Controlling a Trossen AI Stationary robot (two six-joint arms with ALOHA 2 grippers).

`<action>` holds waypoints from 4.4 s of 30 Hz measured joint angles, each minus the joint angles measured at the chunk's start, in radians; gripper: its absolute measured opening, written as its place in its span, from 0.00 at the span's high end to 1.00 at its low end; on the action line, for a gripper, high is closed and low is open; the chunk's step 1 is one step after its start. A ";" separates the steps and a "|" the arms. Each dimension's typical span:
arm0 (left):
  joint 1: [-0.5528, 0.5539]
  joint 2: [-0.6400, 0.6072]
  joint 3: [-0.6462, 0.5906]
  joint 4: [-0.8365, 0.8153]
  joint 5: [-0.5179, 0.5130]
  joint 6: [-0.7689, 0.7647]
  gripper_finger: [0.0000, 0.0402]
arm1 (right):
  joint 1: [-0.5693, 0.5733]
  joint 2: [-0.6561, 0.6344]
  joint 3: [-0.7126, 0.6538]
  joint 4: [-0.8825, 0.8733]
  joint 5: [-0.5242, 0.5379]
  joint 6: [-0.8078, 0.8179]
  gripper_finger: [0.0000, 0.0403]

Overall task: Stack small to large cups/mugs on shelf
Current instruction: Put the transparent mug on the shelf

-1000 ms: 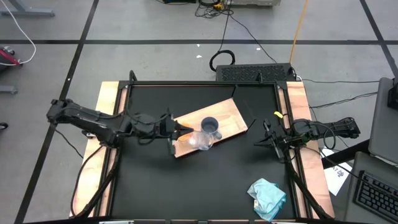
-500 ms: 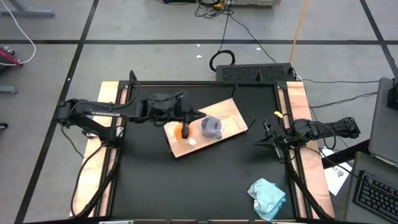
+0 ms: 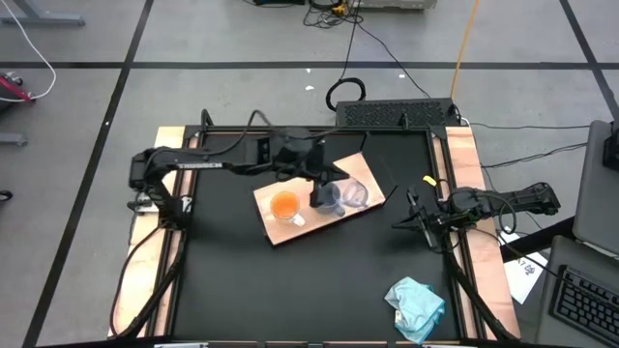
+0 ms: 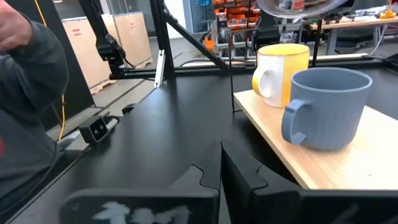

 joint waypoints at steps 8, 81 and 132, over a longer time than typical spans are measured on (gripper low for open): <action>0.063 0.158 0.261 -0.303 0.066 0.070 1.00 | 0.000 0.000 -0.007 0.055 0.000 0.004 1.00; 0.061 0.504 0.718 -0.625 0.217 0.336 1.00 | 0.000 0.001 -0.007 0.101 0.031 -0.033 1.00; -0.222 0.562 0.398 -0.519 0.037 0.157 1.00 | 0.000 0.002 -0.007 0.097 0.031 -0.010 1.00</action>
